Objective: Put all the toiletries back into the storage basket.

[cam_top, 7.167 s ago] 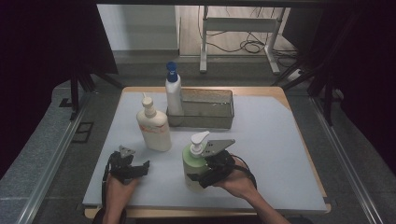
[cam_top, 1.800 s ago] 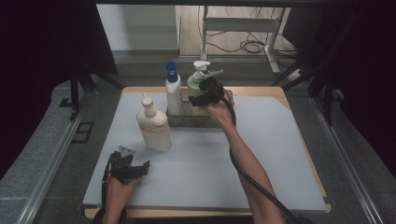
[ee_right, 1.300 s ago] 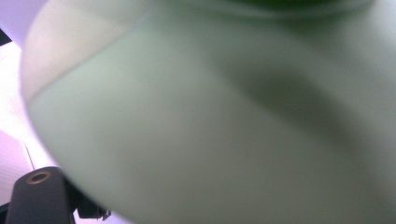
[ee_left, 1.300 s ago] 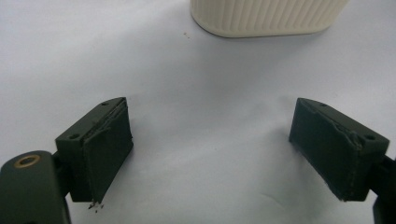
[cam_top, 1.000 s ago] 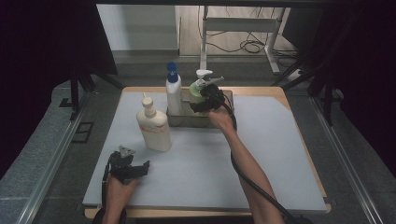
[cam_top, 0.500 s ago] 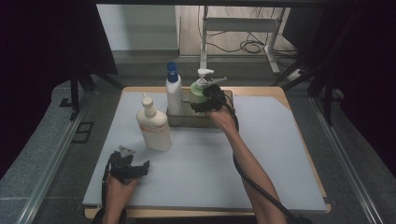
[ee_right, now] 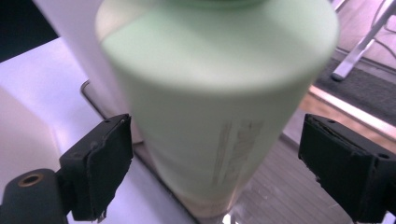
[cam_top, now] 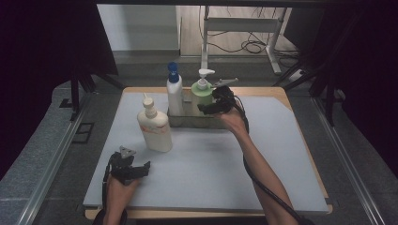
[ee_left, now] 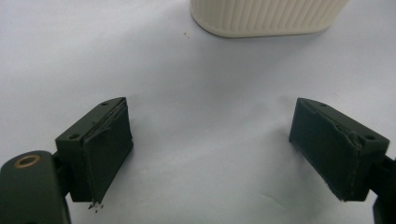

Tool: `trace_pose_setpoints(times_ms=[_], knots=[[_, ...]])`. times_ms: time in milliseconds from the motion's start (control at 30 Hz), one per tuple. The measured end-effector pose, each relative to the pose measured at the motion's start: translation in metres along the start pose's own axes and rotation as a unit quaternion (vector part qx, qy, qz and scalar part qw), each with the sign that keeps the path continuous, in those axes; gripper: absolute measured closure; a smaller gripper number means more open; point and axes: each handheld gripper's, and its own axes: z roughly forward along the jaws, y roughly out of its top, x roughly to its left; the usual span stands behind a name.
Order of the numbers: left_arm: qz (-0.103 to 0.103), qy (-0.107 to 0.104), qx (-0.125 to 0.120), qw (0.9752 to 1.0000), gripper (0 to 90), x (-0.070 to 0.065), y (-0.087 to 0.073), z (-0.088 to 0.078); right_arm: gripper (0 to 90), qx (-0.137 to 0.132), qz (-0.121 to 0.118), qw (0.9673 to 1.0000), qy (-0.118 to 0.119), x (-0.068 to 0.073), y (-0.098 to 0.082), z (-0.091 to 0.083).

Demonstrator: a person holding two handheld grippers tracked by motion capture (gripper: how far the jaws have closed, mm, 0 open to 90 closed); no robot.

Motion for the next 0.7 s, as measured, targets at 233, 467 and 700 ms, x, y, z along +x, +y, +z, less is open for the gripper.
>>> trace_pose_setpoints(times_ms=[233, 467, 700], knots=[[0.000, 0.000, 0.000, 1.0000, 12.4, 0.000, 0.000, 0.000, 19.4, 0.015, 0.006, 0.9998, 0.007, -0.009, -0.018, -0.006], [0.000, 0.000, 0.000, 1.0000, 12.5, 0.000, 0.000, 0.000, 32.8, 0.040, 0.008, 0.9992, 0.001, -0.020, -0.036, -0.009], [0.000, 0.000, 0.000, 1.0000, 12.4, 0.000, 0.000, 0.000, 51.8, 0.049, 0.063, 0.9965, -0.027, -0.036, -0.046, -0.007]])
